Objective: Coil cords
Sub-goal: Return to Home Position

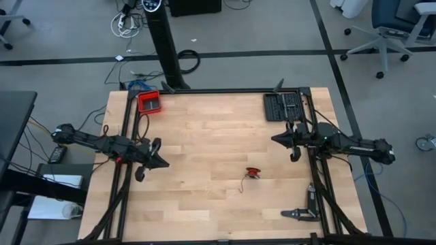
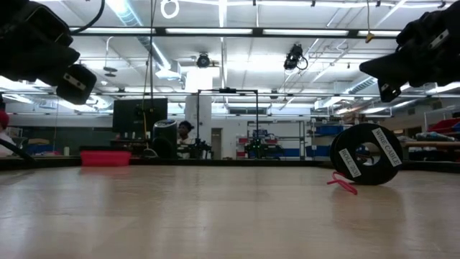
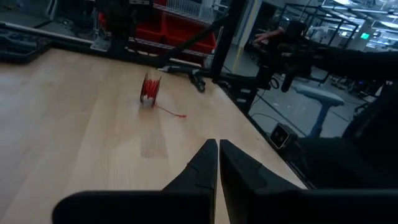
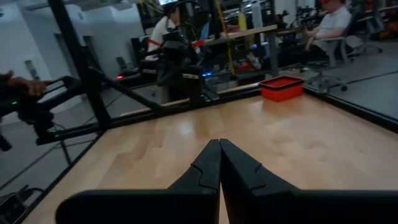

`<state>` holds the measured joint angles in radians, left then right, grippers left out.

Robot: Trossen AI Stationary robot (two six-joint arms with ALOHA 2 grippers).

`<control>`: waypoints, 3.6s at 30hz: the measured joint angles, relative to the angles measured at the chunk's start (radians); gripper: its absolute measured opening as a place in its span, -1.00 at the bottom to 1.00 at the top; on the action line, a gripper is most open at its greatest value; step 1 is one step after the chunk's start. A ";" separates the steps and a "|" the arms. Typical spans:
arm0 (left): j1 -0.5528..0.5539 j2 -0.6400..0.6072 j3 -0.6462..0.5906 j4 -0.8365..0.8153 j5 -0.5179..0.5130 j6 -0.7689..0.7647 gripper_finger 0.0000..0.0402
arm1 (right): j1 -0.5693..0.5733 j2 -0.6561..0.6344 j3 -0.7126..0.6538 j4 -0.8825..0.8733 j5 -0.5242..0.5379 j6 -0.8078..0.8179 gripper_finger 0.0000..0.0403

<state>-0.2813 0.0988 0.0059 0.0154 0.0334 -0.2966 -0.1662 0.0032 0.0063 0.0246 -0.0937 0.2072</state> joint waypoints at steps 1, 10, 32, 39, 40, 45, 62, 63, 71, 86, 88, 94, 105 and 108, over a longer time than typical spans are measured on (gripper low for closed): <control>0.000 -0.004 0.000 0.000 0.000 0.000 -0.89 | 0.009 0.000 0.000 0.000 0.000 0.000 -0.96; 0.001 -0.009 0.000 0.000 0.000 0.000 -0.89 | 0.048 0.000 0.000 0.003 -0.004 0.000 -0.97; 0.007 -0.009 0.000 0.000 0.000 0.000 -0.89 | 0.048 0.000 0.000 0.004 -0.004 0.000 -0.96; 0.007 -0.009 0.000 0.000 0.000 0.000 -0.89 | 0.048 0.000 0.000 0.004 -0.004 0.000 -0.96; 0.007 -0.009 0.000 0.000 0.000 0.000 -0.89 | 0.048 0.000 0.000 0.004 -0.004 0.000 -0.96; 0.007 -0.007 0.000 0.000 0.000 0.000 -0.89 | 0.048 0.000 0.000 0.004 -0.004 0.000 -0.97; 0.007 -0.007 0.000 0.001 0.000 0.000 -0.89 | 0.048 0.000 0.000 0.004 -0.004 0.000 -0.96; 0.007 -0.007 0.000 0.001 0.000 0.000 -0.89 | 0.048 0.000 0.000 0.004 -0.004 0.000 -0.96; 0.007 -0.007 0.000 0.001 0.000 0.000 -0.89 | 0.048 0.000 0.000 0.004 -0.004 0.000 -0.97; 0.007 -0.007 0.000 0.001 0.000 0.000 -0.89 | 0.048 0.000 0.000 0.004 -0.004 0.000 -0.96; 0.007 -0.007 0.000 0.001 0.000 0.000 -0.89 | 0.048 0.000 0.000 0.004 -0.004 0.000 -0.96; 0.007 -0.007 0.000 0.001 0.000 0.000 -0.89 | 0.048 0.000 0.000 0.004 -0.004 0.000 -0.96; 0.007 -0.007 0.000 0.001 0.000 0.000 -0.89 | 0.048 0.001 0.000 0.004 -0.004 0.000 -0.97; 0.007 -0.007 0.000 0.001 0.000 0.000 -0.89 | 0.048 0.000 0.000 0.004 -0.004 0.000 -0.96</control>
<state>-0.2744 0.0914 0.0059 0.0162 0.0335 -0.2966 -0.1181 0.0036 0.0063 0.0288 -0.0978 0.2071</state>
